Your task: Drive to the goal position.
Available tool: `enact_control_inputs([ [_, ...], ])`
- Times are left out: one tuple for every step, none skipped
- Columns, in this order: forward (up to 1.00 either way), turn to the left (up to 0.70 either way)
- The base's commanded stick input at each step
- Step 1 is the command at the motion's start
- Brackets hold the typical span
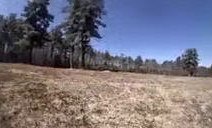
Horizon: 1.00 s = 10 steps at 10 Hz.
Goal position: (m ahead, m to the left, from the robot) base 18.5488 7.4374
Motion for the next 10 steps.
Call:
enact_control_inputs([
  [0.70, 0.00],
  [0.70, 0.00],
  [0.70, 0.00],
  [0.70, 0.00],
  [0.70, 0.00],
  [0.70, 0.00],
  [0.70, 0.00],
  [0.70, 0.00],
  [0.70, 0.00],
  [0.70, 0.00],
])
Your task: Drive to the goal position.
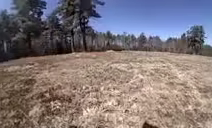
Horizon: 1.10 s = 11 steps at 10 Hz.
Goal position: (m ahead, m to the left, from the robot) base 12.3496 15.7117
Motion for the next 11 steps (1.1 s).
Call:
enact_control_inputs([
  [0.70, 0.00],
  [0.70, 0.00],
  [0.70, 0.00],
  [0.70, 0.00],
  [0.70, 0.00],
  [0.70, 0.00],
  [0.70, 0.00],
  [0.70, 0.00],
  [0.70, 0.00],
  [0.70, 0.00],
  [0.70, 0.00],
])
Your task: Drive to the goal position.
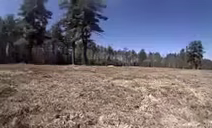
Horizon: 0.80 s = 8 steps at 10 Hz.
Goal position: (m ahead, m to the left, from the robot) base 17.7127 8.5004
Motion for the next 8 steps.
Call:
enact_control_inputs([
  [0.70, 0.00],
  [0.70, -0.05],
  [0.70, -0.35],
  [0.70, -0.35],
  [0.70, -0.35],
  [0.70, 0.00],
  [0.70, 0.00],
  [0.70, 0.00],
])
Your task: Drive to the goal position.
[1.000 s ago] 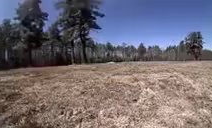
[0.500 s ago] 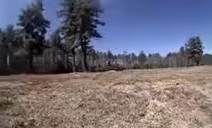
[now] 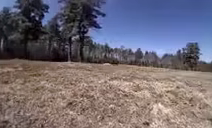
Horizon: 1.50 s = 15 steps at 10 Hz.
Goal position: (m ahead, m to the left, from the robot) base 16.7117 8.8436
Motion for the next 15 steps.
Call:
enact_control_inputs([
  [0.70, -0.15],
  [0.70, -0.35],
  [0.70, -0.35],
  [0.70, -0.31],
  [0.70, 0.00],
  [0.70, 0.00],
  [0.70, 0.00],
  [0.70, 0.00],
  [0.70, 0.00],
  [0.70, 0.00],
  [0.70, 0.00],
  [0.70, 0.00],
  [0.70, 0.00],
  [0.70, 0.00],
  [0.70, 0.00],
])
